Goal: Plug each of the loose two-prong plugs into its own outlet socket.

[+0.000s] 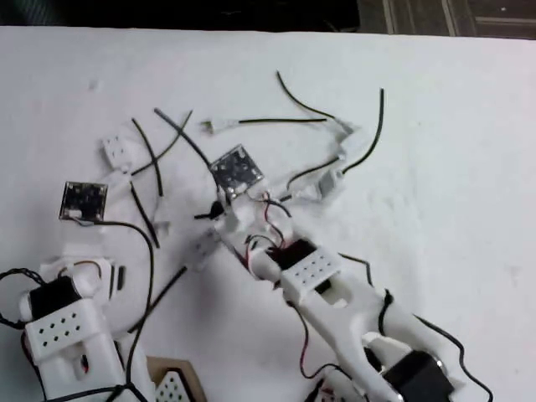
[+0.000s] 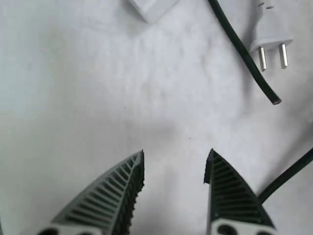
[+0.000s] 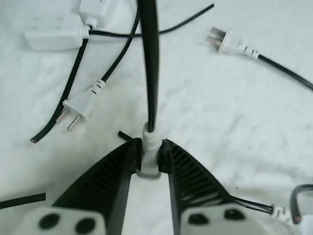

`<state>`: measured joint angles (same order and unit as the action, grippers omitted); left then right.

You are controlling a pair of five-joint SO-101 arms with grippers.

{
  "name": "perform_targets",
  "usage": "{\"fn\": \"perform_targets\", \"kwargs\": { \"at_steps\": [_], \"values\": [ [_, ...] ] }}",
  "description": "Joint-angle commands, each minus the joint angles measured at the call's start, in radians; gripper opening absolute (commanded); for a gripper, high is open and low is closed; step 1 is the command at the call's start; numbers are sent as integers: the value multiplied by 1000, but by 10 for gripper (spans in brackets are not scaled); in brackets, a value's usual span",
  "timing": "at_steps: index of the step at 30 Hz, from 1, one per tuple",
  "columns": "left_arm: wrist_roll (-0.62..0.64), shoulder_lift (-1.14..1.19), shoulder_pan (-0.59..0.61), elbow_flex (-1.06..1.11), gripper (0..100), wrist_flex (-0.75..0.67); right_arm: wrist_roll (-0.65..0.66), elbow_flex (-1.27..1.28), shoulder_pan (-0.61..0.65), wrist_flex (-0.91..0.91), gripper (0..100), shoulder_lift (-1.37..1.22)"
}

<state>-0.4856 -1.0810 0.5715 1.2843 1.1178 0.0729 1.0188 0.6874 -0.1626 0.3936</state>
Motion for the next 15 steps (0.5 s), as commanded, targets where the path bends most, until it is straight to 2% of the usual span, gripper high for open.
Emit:
{"fn": "perform_targets", "kwargs": {
  "at_steps": [1,6,12,15],
  "values": [
    [11,-15,12,-8,212,-14,-43,34,8,18,16,124],
    [12,-15,12,-8,212,-14,-46,192,114,21,16,303],
    [12,-15,12,-9,212,-14,-54,256,113,25,16,377],
    [12,-15,12,-9,212,-14,-54,275,108,90,16,377]
  ]
}}
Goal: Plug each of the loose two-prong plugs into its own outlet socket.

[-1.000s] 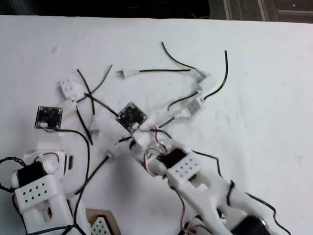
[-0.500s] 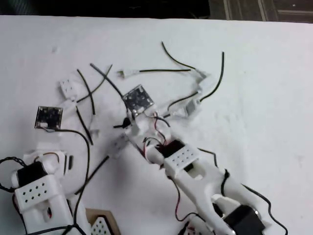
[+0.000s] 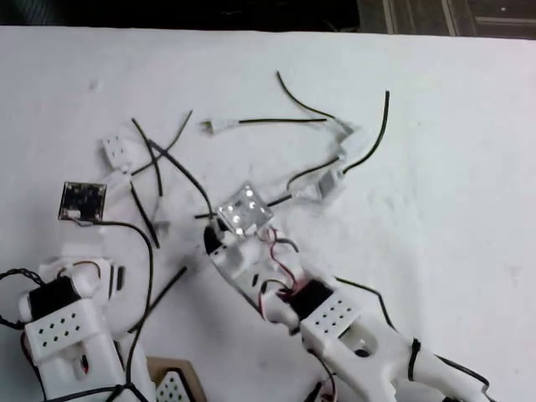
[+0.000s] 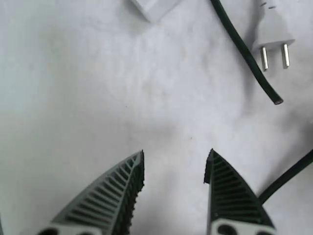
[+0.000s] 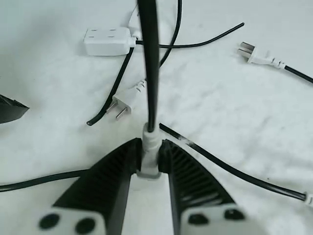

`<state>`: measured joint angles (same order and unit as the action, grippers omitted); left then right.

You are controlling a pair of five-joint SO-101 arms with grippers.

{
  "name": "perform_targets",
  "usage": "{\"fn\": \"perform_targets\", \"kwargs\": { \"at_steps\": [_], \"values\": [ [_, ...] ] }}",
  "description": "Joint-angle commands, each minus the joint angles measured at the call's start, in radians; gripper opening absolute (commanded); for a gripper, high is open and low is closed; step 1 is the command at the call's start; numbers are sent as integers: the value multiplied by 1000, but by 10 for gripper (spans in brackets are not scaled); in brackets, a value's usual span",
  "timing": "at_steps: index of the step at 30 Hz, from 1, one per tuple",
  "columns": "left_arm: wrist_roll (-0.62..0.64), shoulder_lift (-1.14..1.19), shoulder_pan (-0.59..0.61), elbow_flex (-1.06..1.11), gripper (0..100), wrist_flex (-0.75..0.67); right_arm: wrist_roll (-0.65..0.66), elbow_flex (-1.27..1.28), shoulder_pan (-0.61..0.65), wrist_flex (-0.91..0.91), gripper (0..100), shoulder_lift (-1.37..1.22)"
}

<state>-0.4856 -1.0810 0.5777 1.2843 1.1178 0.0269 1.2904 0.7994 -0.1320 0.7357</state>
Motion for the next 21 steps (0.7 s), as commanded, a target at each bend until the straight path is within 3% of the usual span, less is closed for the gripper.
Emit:
{"fn": "perform_targets", "kwargs": {
  "at_steps": [1,9,21],
  "values": [
    [12,-15,5,-9,212,-14,-8,18,-4,94,16,33],
    [54,-15,5,-9,213,-14,2,37,-1,357,16,-205],
    [54,-15,4,-6,214,-14,28,40,2,367,16,-259]
  ]
}}
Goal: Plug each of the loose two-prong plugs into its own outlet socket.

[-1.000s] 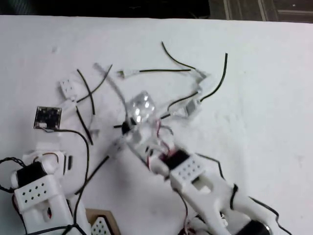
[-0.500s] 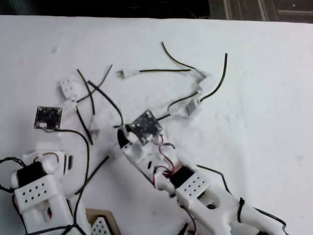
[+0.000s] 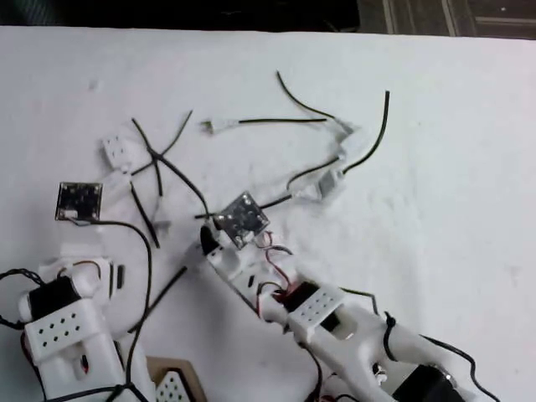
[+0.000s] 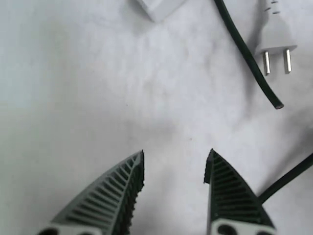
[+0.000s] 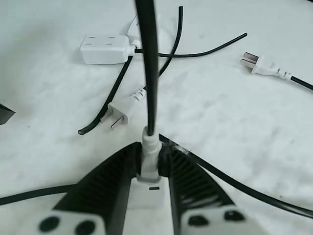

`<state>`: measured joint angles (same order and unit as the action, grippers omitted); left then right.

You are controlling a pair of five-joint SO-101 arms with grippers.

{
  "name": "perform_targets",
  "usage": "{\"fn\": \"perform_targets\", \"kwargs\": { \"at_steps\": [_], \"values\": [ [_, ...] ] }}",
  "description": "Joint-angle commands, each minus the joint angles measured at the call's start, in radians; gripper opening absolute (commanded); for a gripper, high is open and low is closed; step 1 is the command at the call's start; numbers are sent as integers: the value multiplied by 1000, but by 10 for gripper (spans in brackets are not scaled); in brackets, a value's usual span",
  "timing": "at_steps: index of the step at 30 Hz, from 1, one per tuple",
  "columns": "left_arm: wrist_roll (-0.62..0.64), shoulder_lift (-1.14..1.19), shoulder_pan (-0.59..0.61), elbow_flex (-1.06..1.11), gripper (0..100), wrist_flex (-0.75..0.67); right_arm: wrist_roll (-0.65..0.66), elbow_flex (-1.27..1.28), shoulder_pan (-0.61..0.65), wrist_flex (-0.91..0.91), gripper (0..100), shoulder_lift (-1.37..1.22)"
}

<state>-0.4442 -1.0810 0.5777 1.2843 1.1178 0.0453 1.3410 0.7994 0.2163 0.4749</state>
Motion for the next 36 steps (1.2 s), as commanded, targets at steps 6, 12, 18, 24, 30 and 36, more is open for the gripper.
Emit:
{"fn": "perform_targets", "kwargs": {
  "at_steps": [6,12,18,24,30,36],
  "values": [
    [12,-15,4,-6,214,-14,12,-40,1,21,16,-71],
    [12,-15,4,-5,214,-14,17,-55,2,25,16,-119],
    [12,-15,4,-3,214,-14,15,-74,1,24,16,-131],
    [12,-15,4,-3,214,-14,20,-69,1,-64,16,-127],
    [12,-15,4,-3,214,-14,95,-72,1,-180,16,-127],
    [12,-15,4,-3,214,-14,97,-141,-1,-332,16,-131]
  ]
}}
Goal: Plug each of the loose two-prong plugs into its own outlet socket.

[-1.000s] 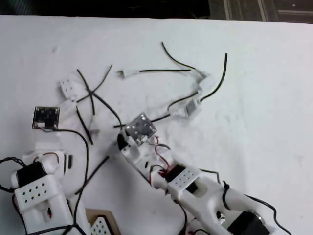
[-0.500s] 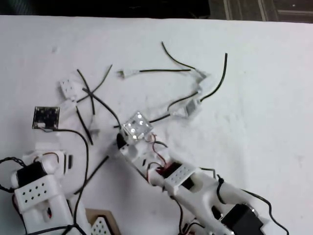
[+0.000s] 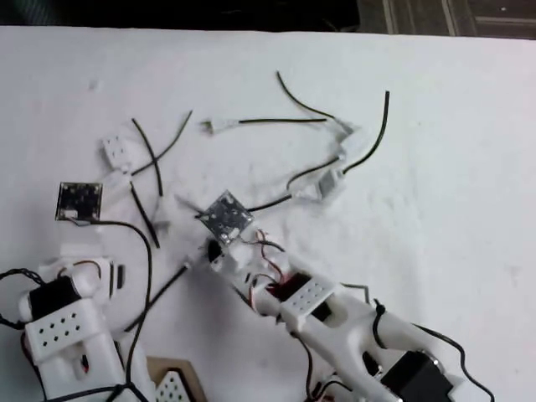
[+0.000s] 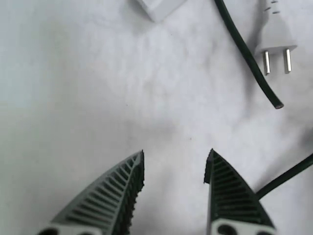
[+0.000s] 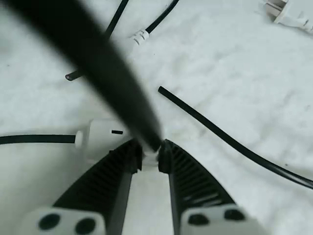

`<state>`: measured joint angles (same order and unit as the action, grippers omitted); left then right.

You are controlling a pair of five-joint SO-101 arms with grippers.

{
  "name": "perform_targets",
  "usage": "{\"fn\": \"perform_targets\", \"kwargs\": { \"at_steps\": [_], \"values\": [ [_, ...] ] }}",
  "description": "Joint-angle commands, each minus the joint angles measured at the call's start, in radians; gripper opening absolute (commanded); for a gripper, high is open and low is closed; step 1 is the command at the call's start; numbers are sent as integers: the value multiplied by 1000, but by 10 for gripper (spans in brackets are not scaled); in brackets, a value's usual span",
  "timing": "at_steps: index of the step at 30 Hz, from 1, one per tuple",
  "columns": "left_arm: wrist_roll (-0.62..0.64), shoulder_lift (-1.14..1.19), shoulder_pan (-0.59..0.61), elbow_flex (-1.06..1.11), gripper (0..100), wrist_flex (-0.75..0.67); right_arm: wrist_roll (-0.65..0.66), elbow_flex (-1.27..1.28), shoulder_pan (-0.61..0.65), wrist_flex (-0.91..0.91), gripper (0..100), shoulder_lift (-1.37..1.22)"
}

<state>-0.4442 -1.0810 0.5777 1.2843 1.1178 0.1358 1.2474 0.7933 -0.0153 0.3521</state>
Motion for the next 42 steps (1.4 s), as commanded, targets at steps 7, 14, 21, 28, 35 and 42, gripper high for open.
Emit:
{"fn": "perform_targets", "kwargs": {
  "at_steps": [7,14,21,28,35,42],
  "values": [
    [12,-15,4,-3,214,-14,5,-133,4,-252,16,-8],
    [12,-15,4,-3,214,-14,5,-236,5,-257,17,-165],
    [11,-15,4,-3,214,-14,5,-341,2,-355,17,-254],
    [11,-15,2,-3,214,-14,5,-341,1,-360,17,-243],
    [11,-15,2,-3,214,-14,3,-353,-173,-354,17,-61],
    [11,-15,2,-2,214,-14,3,-479,-286,-358,17,-18]
  ]
}}
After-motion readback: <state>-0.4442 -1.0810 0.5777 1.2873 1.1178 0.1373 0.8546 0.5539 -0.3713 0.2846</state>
